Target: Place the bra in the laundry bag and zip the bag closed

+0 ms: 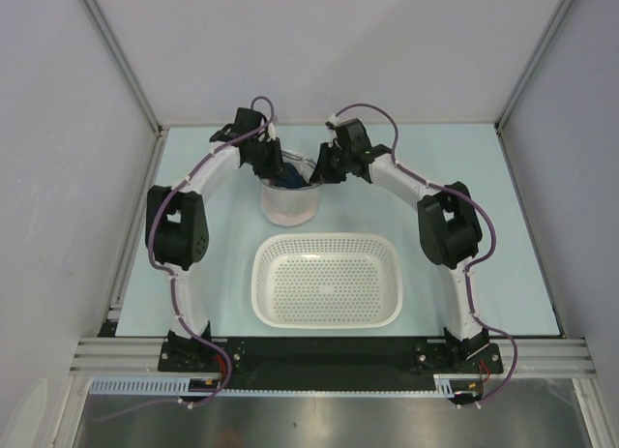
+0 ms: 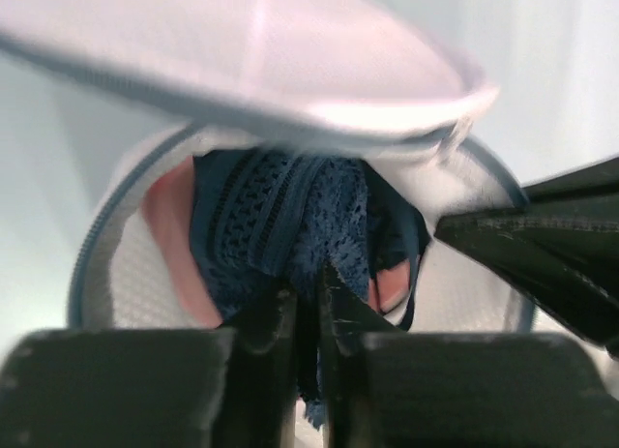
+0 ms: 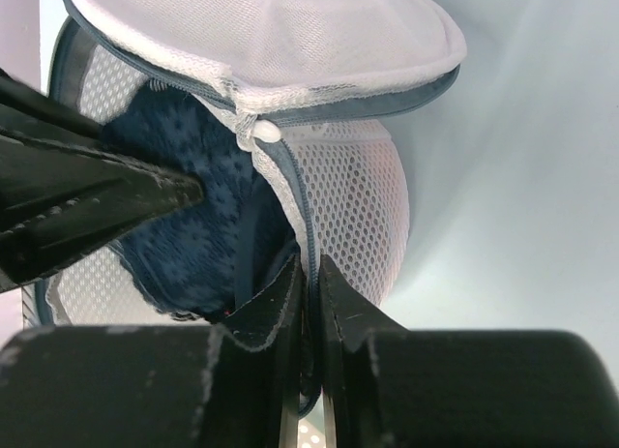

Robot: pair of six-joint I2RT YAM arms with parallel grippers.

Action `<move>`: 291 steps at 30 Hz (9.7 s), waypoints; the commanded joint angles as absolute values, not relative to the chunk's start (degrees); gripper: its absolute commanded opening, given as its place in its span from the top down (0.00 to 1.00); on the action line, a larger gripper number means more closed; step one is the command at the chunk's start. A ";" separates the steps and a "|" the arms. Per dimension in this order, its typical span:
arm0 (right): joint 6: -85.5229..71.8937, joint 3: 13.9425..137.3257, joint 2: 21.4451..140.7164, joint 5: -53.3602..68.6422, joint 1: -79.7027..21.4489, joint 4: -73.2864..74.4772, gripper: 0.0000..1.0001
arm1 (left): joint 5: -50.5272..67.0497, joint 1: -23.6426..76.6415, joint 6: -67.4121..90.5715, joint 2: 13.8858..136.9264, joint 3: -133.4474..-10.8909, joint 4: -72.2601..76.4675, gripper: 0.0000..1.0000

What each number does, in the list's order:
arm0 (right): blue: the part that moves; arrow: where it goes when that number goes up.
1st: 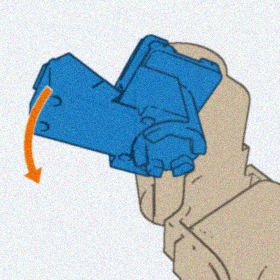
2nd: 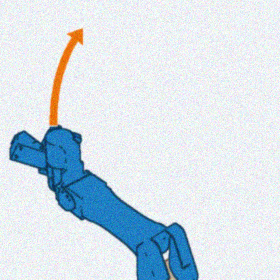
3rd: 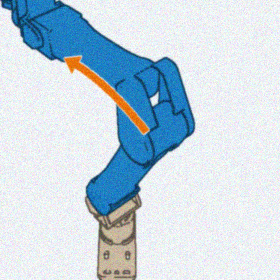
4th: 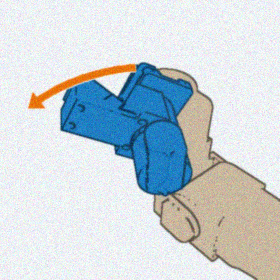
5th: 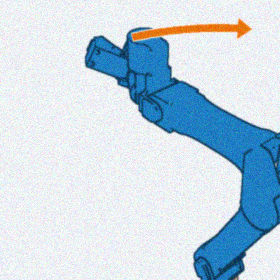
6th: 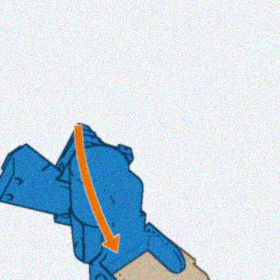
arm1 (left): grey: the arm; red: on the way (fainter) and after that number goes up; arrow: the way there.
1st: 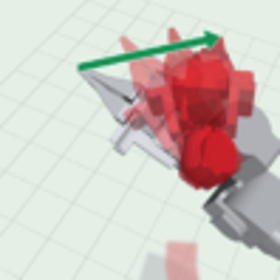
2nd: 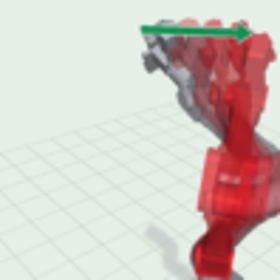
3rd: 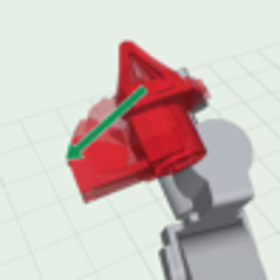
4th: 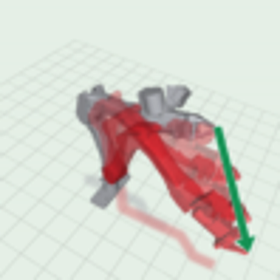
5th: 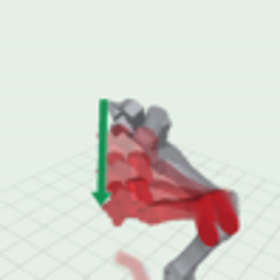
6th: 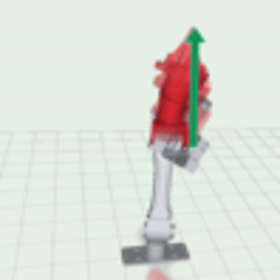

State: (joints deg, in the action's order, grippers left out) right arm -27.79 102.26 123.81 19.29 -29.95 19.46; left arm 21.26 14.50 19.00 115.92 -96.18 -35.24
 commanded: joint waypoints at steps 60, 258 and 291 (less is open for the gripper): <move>-82.01 106.44 141.07 29.27 -23.20 -20.65 0.23 | 37.62 4.75 37.10 132.37 -121.38 -23.03 0.90; -43.59 81.91 121.11 56.60 -20.21 -24.70 0.90 | 37.54 8.25 20.31 112.93 -94.65 -26.26 0.36; -35.70 91.67 112.26 40.09 -21.27 9.57 1.00 | 21.00 10.63 20.39 102.50 -97.56 -33.84 1.00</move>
State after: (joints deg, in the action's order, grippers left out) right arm -38.89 89.17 117.21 43.44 -20.29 4.80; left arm 21.06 10.00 18.59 111.98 -96.27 -35.77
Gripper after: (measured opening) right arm 0.143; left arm 0.011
